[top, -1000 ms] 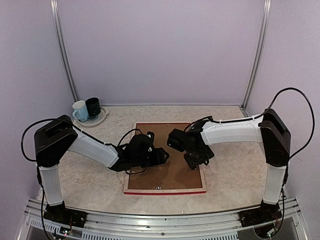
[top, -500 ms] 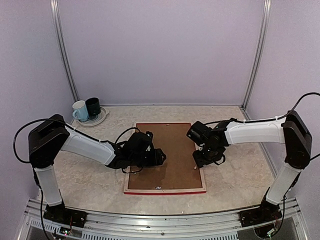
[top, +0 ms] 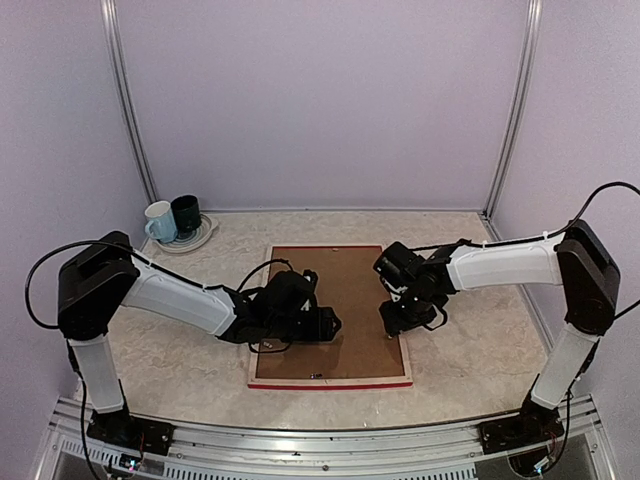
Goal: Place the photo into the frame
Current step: Press the fastener onto the backboard.
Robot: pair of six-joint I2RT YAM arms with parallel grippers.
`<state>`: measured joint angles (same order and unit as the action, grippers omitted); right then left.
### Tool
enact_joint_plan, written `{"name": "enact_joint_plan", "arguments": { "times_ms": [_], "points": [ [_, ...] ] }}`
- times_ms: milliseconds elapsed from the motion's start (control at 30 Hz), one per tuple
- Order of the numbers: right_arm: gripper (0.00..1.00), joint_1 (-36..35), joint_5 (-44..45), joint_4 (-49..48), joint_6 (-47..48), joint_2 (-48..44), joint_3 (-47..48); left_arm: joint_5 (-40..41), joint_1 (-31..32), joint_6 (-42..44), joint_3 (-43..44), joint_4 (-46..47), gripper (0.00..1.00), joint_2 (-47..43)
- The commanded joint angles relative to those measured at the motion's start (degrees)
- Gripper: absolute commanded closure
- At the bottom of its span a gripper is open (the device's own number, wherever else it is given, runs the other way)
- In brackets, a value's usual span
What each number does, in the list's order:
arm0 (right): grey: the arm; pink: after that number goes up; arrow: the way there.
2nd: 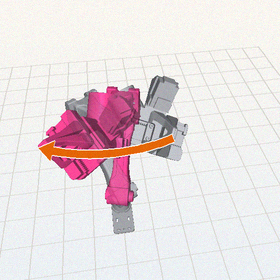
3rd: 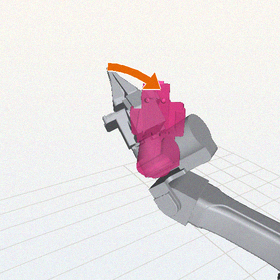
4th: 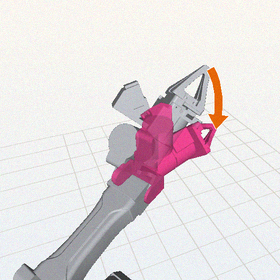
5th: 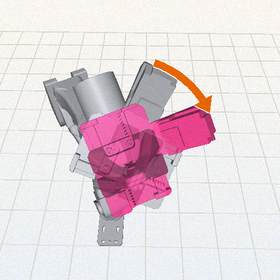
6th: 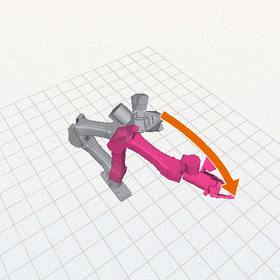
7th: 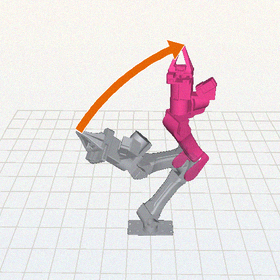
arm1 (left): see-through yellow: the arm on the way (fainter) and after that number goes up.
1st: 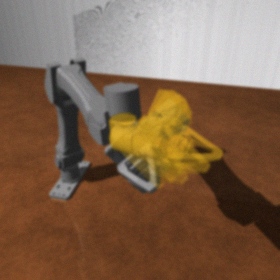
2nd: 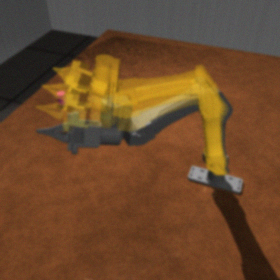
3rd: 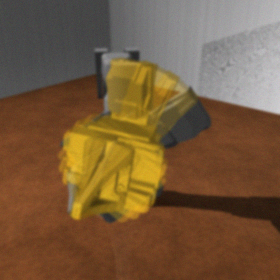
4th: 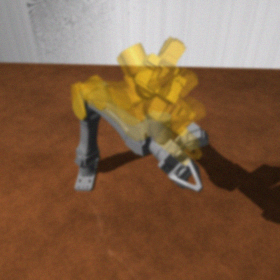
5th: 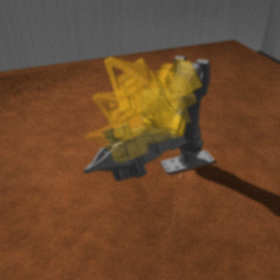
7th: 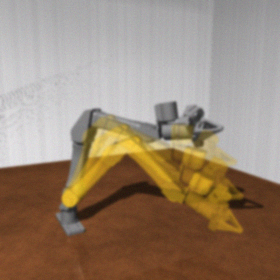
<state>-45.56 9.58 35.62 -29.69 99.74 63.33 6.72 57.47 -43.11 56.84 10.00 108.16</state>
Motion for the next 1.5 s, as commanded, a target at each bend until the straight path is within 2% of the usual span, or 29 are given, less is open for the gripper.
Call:
{"name": "enact_joint_plan", "arguments": {
  "times_ms": [0,433,800,1133,1400,1467],
  "points": [
    [0.46,0.4,0.2,-0.4,0.6,1.1,-1.8,0.2,0.3,0.7,1.2,-1.3,0.28,1.7],
    [0.54,1.0,-0.4,-1.2,1.2,0.6,-4.3,0.6,0.2,0.8,1.9,-2.2,0.28,2.8],
    [0.73,2.7,-3.0,-4.4,1.5,-0.4,-8.9,0.8,0.1,0.9,1.6,-2.5,0.28,2.2],
    [0.85,3.1,-3.6,-5.4,1.8,0.3,-9.4,0.8,0.0,0.8,1.3,-2.2,0.28,2.1],
    [0.81,3.1,-4.1,-3.5,1.4,-2.9,-6.3,1.6,-1.6,1.6,4.1,-4.4,0.25,-1.3],
    [0.72,3.1,-3.9,-2.6,1.4,-4.2,-5.3,2.1,-2.4,2.0,5.5,-5.8,0.21,-2.9]
  ]
}}
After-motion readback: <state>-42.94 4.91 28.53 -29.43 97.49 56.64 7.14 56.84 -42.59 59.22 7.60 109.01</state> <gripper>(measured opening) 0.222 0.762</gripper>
